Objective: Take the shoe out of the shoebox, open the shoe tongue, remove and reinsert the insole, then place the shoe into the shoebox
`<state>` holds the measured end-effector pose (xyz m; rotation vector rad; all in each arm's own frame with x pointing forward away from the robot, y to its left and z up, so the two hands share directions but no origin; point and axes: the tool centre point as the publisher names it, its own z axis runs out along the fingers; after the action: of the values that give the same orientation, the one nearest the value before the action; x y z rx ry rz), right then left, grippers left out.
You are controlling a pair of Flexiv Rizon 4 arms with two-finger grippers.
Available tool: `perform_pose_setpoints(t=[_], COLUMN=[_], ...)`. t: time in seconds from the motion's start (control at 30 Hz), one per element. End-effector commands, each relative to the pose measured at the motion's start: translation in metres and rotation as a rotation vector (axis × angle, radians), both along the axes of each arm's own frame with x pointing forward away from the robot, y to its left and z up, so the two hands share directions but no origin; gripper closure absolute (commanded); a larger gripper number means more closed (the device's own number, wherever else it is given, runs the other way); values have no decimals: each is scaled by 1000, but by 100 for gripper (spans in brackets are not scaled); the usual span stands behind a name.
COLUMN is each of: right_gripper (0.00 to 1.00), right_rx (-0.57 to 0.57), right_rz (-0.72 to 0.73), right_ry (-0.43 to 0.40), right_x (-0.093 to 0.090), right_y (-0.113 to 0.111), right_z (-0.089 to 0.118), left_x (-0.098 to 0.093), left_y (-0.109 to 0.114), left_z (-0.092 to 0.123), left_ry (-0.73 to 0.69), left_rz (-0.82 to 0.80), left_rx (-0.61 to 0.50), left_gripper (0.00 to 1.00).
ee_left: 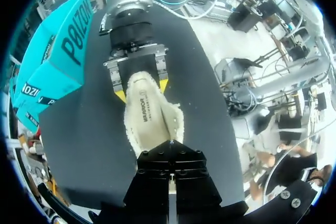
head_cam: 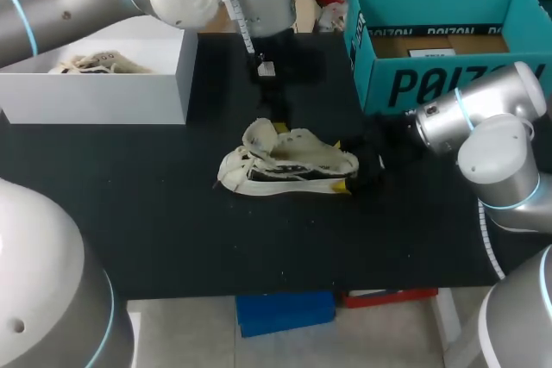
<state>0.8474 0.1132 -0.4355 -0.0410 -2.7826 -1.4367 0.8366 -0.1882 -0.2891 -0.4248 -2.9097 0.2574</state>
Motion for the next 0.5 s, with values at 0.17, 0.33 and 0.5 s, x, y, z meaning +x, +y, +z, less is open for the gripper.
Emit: perform_pose_setpoints(t=[0.17, 0.33, 0.5], right_gripper=[100, 100, 100], right_rx=[-2, -2, -2], right_rz=[-1, -1, -1], right_ry=[0, 0, 0], right_x=[1, 1, 1], right_y=[0, 0, 0], right_z=[-2, -2, -2], left_x=[10, 9, 8], left_y=[-24, -27, -26], left_z=[-27, -43, -59], left_ry=[157, 172, 171], left_rz=[-77, -9, 29], left_rx=[78, 80, 63], left_gripper=[100, 100, 100])
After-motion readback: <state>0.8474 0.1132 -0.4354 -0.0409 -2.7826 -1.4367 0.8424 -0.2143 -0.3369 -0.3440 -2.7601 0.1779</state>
